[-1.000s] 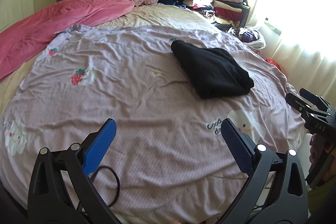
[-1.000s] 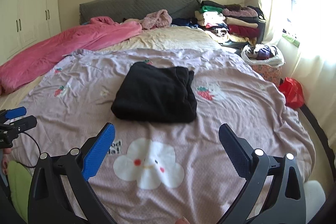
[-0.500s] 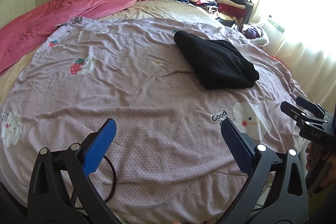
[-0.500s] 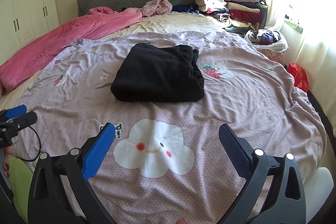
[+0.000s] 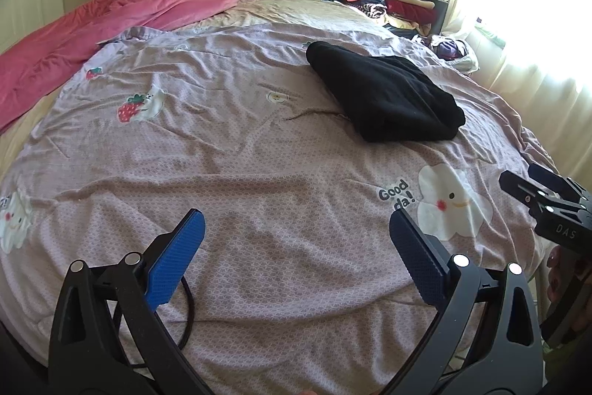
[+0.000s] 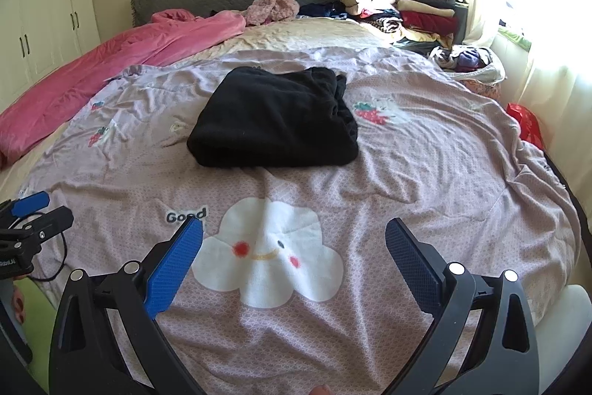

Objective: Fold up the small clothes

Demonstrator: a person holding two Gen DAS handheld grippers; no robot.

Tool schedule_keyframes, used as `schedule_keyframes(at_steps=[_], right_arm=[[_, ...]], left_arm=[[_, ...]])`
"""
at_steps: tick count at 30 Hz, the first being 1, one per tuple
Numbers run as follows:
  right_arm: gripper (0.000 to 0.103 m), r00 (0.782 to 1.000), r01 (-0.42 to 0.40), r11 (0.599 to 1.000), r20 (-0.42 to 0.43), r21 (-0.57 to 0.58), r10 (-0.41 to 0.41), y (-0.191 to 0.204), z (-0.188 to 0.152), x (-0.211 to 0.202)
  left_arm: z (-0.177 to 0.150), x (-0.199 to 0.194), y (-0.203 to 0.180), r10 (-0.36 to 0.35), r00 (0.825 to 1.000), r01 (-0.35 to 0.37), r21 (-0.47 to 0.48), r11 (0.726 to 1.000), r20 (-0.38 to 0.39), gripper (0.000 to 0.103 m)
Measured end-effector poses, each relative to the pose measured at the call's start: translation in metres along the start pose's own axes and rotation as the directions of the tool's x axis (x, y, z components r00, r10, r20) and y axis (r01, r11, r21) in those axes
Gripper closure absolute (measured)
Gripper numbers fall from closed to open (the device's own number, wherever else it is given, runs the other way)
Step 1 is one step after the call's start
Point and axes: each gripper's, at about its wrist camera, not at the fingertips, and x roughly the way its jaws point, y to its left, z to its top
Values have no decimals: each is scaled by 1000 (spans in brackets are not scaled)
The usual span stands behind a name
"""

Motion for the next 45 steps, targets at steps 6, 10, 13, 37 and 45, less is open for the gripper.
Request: schedule_keyframes(at_steps=[6, 10, 13, 37, 45], right_arm=[[4, 1000, -1, 1000, -2, -4, 1, 2, -2, 2], [4, 1000, 1, 1000, -5, -5, -1, 2, -2, 2], [4, 1000, 3, 1000, -4, -6, -3, 2, -2, 2], [4, 1000, 7, 1000, 3, -15, -7, 5, -1, -5], [4, 1000, 7, 1000, -4, -18, -7, 8, -1, -4]], left_arm=[[-1, 1, 1, 7, 1000, -7, -5, 1000, -1, 9], [0, 0, 2, 9, 1000, -9, -10, 1000, -2, 9], [0, 0, 2, 8, 1000, -8, -10, 1000, -2, 9], [-1, -3, 7, 4, 1000, -4, -46, 999, -4, 9], [-1, -4, 8, 6, 1000, -6, -51, 999, -5, 9]])
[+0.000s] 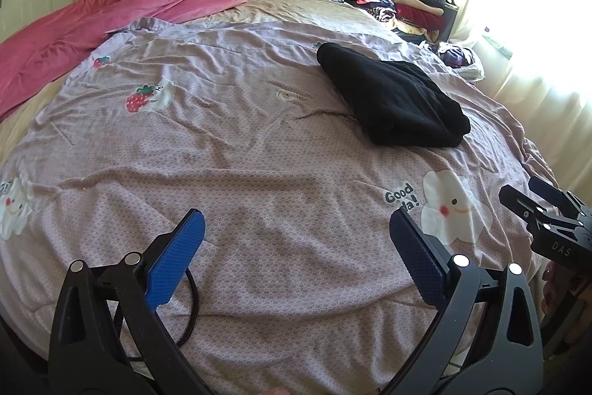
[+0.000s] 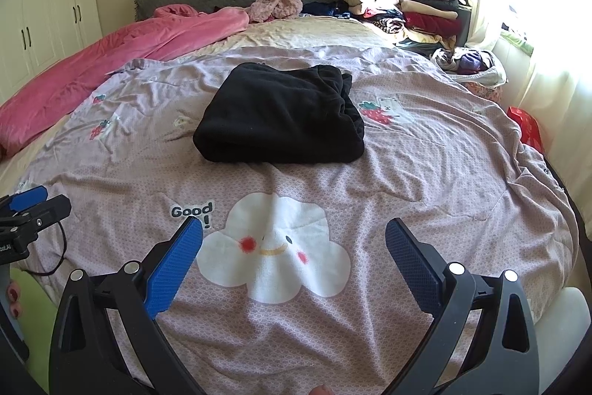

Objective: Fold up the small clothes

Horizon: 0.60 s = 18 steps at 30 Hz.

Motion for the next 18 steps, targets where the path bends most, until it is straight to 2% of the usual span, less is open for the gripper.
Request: schedule_keyframes(at_steps=[18], right_arm=[[4, 1000, 2, 1000, 6, -10, -2, 3, 0, 0]], left_arm=[[1, -3, 1, 2, 1000, -2, -4, 1000, 7, 9]])
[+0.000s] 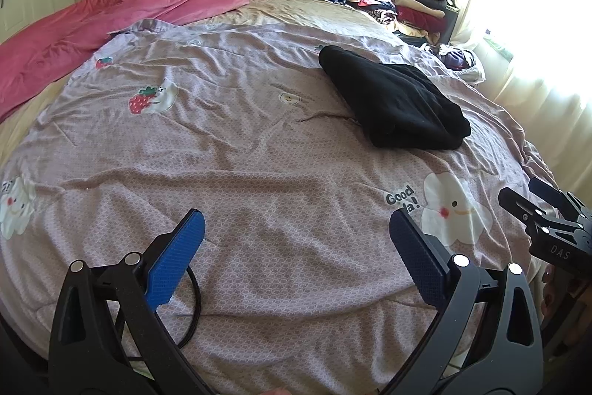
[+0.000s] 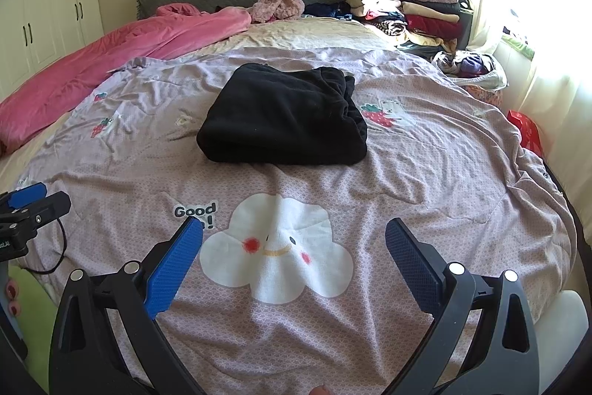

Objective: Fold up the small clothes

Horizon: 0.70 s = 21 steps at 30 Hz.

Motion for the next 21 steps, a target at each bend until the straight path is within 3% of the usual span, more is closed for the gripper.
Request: schedule_keyframes(at_steps=[21], right_arm=[[4, 1000, 2, 1000, -30, -10, -2, 2, -5, 11]], left_arm=[[0, -1, -2, 23, 1000, -23, 10, 1000, -5, 9]])
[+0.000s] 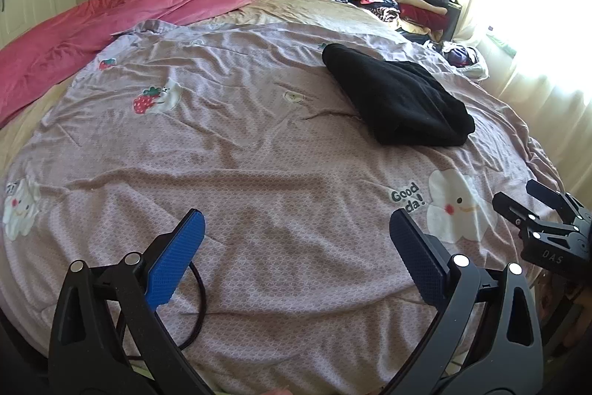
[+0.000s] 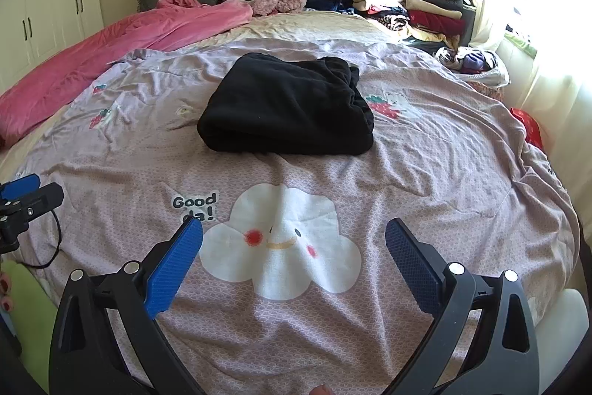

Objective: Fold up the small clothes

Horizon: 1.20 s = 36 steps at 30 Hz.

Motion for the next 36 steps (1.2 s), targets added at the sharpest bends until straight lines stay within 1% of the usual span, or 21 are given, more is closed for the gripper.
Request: schedule_keyframes(at_steps=[7, 15, 31, 34, 35, 36], right_arm=[[4, 1000, 1, 1000, 14, -5, -1, 0, 3, -6], [4, 1000, -7, 1000, 11, -9, 7, 2, 6, -4], [4, 1000, 4, 1000, 15, -4, -4, -1, 6, -4], [4, 1000, 17, 1000, 22, 8, -17, -6, 5, -5], [4, 1000, 22, 1000, 22, 16, -22, -8, 5, -5], [4, 999, 31, 999, 26, 24, -32, -11, 4, -6]], left_arm=[[0, 0, 0, 5, 1000, -5, 7, 1000, 0, 9], [-1, 1, 1, 13, 1000, -13, 9, 1000, -6, 9], [-2, 2, 1, 25, 1000, -25, 14, 1000, -6, 9], [-1, 4, 2, 47, 999, -47, 21, 999, -17, 9], [0, 4, 3, 61, 998, -61, 20, 998, -23, 9], [1, 4, 7, 92, 995, -91, 12, 996, -28, 9]])
